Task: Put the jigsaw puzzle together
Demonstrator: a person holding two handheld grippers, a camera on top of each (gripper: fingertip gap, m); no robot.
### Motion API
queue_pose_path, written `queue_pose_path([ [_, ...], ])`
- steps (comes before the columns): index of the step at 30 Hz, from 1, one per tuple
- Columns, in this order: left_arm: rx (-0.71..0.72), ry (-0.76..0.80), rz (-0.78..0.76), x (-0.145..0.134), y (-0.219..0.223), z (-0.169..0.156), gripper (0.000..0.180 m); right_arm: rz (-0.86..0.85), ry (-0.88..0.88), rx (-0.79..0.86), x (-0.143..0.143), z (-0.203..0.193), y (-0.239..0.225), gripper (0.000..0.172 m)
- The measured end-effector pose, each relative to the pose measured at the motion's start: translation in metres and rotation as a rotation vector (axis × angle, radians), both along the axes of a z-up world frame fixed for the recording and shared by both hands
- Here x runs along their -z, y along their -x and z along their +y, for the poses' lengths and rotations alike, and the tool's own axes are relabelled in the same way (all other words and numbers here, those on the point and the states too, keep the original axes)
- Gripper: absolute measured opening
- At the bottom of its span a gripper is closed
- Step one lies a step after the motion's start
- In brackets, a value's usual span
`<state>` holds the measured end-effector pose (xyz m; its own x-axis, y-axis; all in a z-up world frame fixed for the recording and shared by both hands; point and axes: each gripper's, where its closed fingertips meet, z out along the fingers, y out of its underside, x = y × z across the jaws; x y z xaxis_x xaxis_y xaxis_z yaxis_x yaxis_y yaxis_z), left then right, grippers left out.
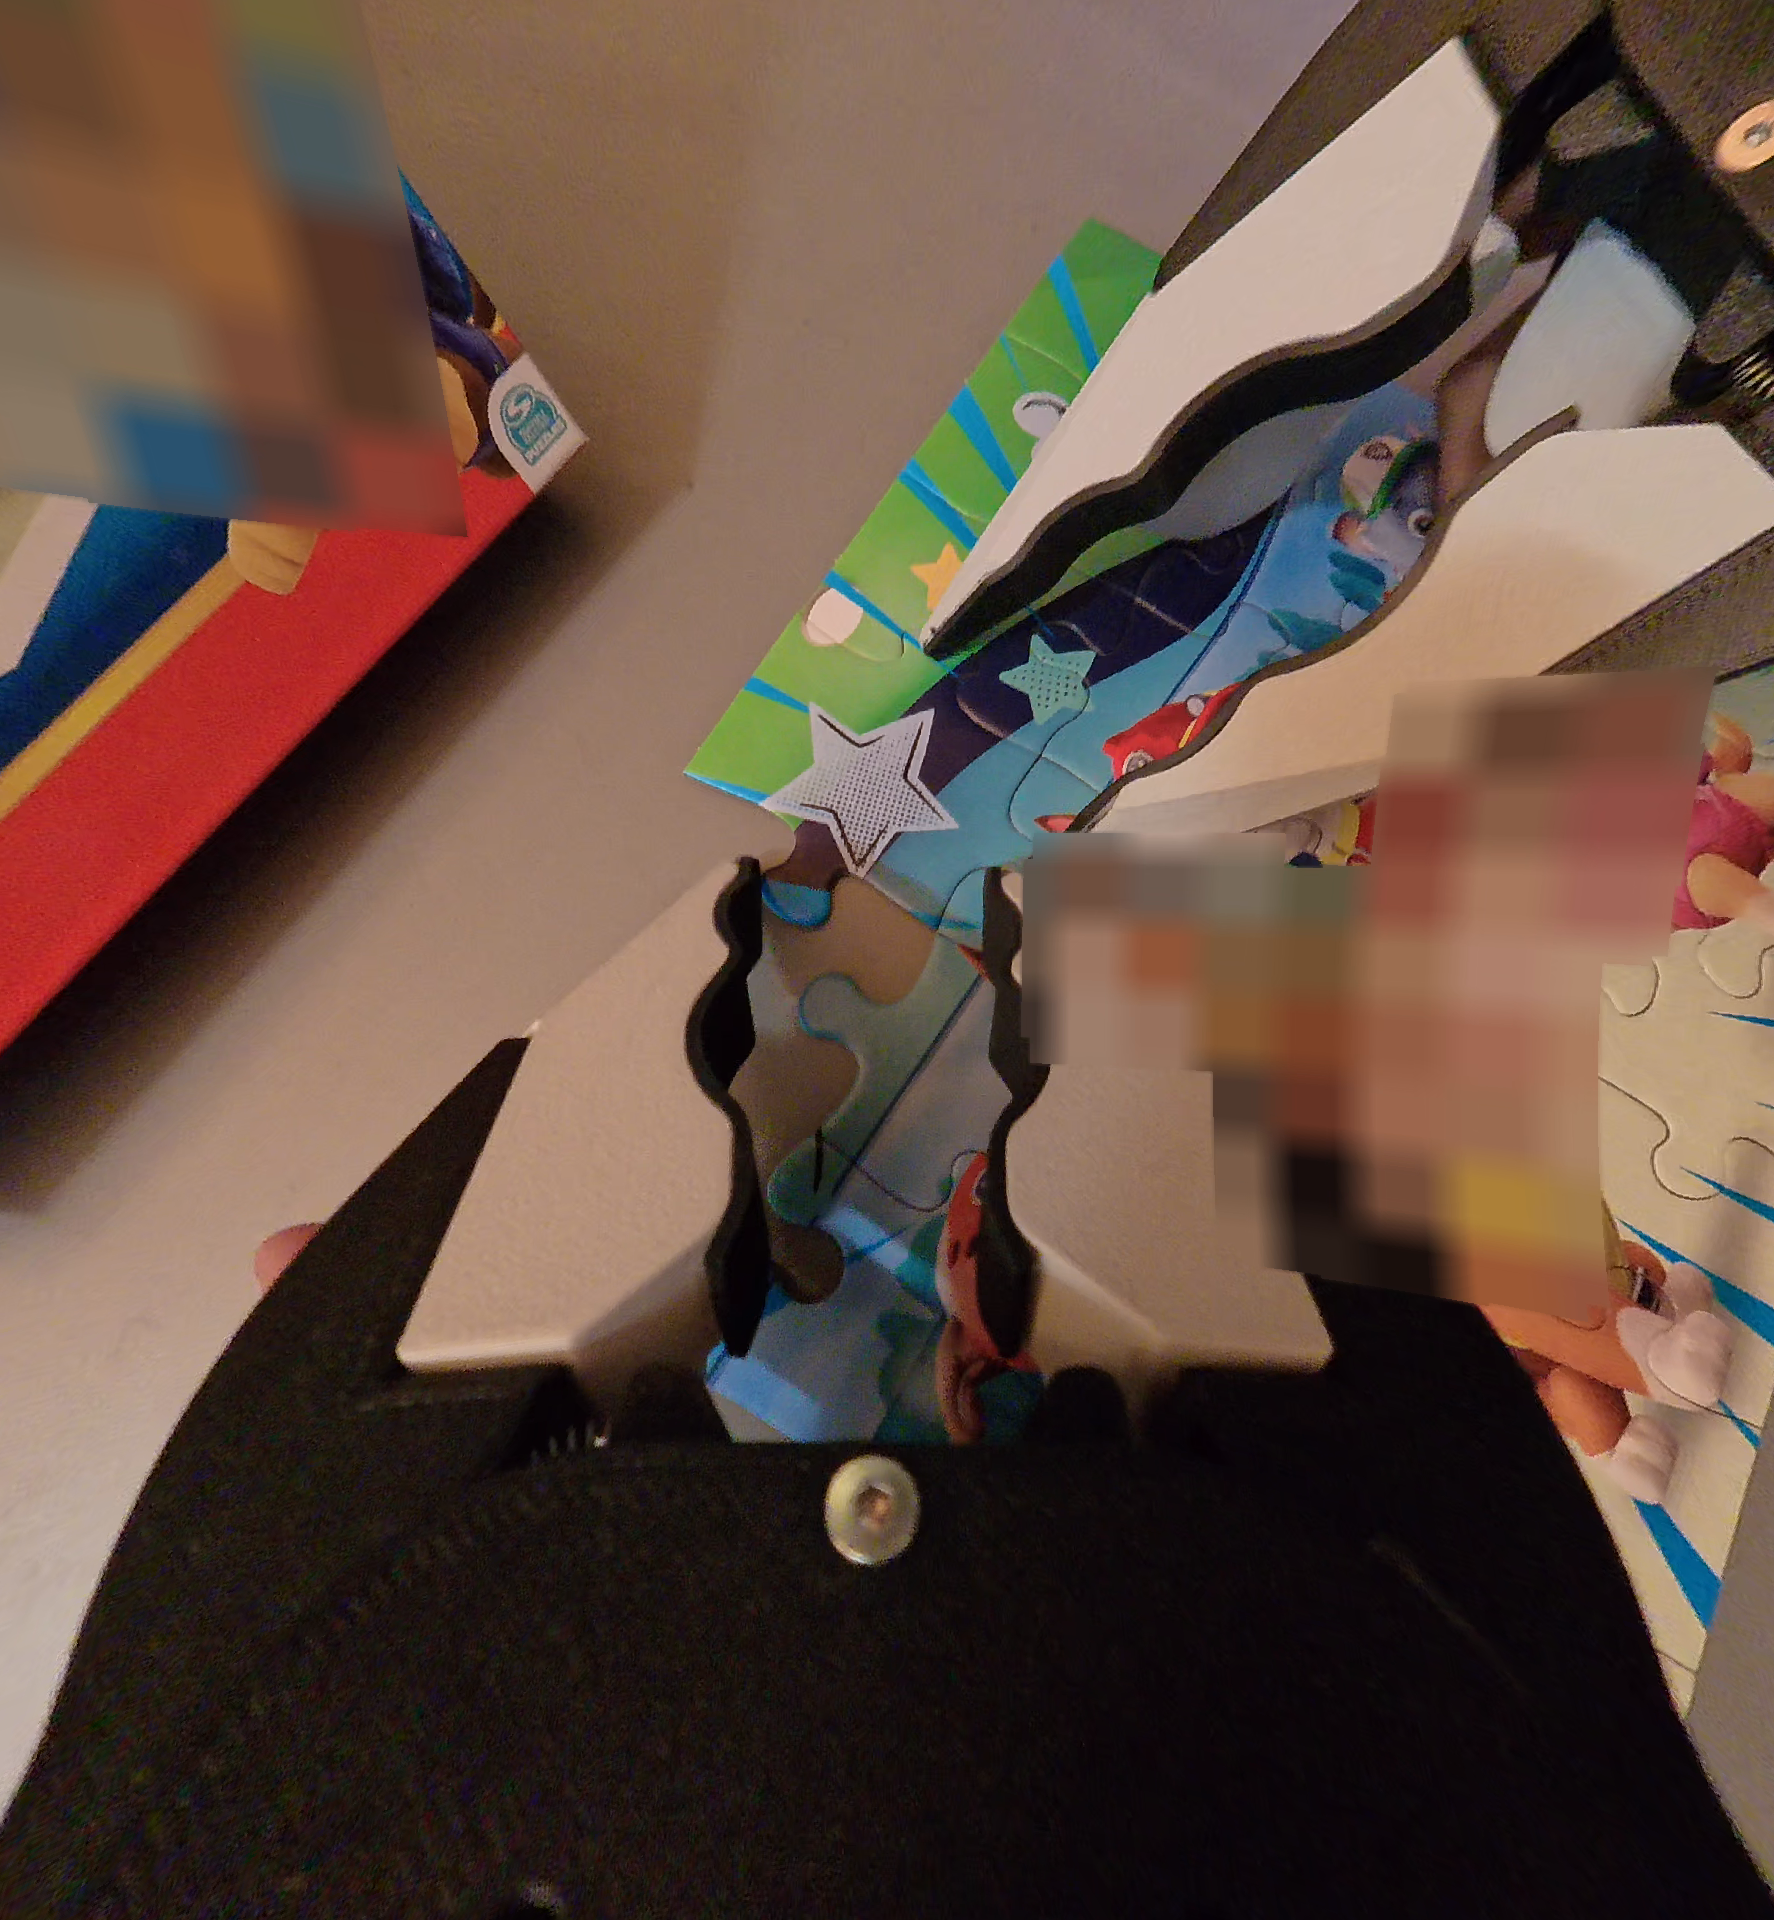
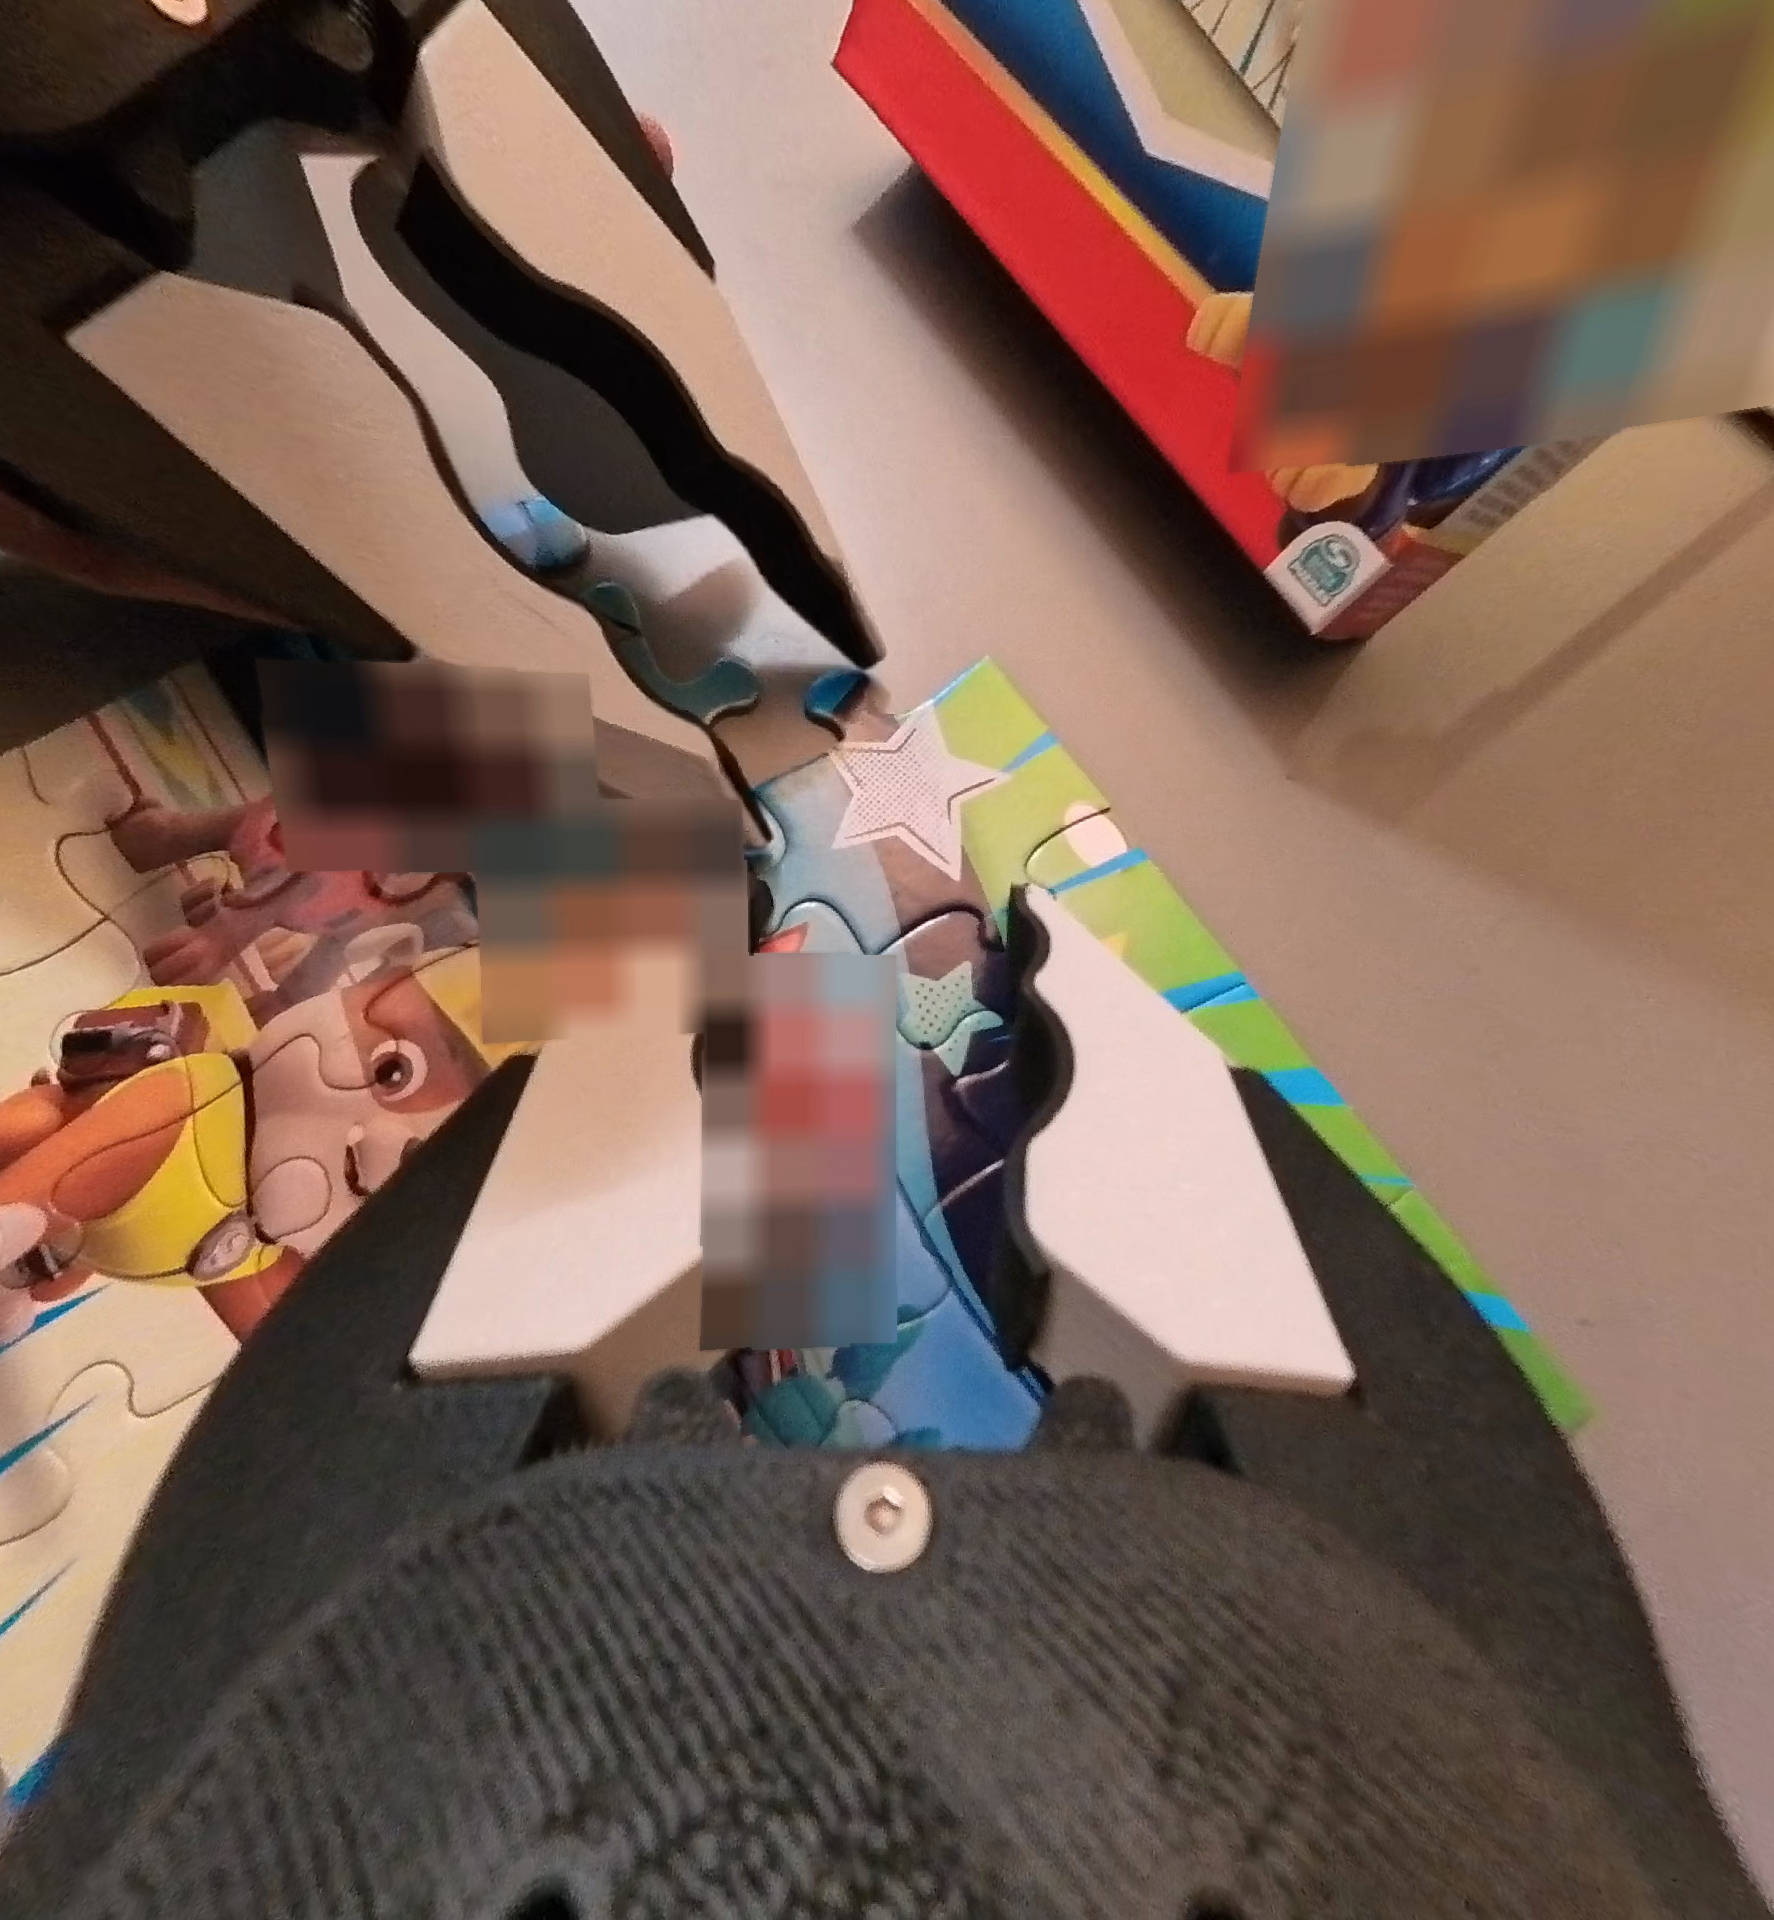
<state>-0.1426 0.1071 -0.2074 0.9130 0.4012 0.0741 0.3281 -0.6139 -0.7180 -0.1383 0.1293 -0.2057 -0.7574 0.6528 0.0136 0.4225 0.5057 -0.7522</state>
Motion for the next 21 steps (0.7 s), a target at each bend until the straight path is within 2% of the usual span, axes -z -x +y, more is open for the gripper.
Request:
queue_pose_path([
  [1,-0.001,-0.017,0.001,-0.003,0.000,0.001,0.041,-0.001,0.001,0.001,0.000,0.000,0.000,0.046],
  [7,-0.024,-0.075,-0.047,-0.006,0.002,0.003,0.033,-0.004,0.004,0.008,0.000,0.001,0.000,0.045],
  [12,-0.052,-0.036,-0.022,-0.002,0.008,0.003,0.012,-0.012,0.013,0.018,0.000,0.002,0.001,0.043],
  [17,-0.070,-0.019,-0.045,0.002,0.008,0.005,0.000,-0.007,0.008,0.025,0.000,0.003,0.002,0.040],
  [21,-0.082,-0.038,-0.086,0.002,0.008,0.006,0.000,-0.003,0.005,0.030,0.000,0.003,0.004,0.036],
])
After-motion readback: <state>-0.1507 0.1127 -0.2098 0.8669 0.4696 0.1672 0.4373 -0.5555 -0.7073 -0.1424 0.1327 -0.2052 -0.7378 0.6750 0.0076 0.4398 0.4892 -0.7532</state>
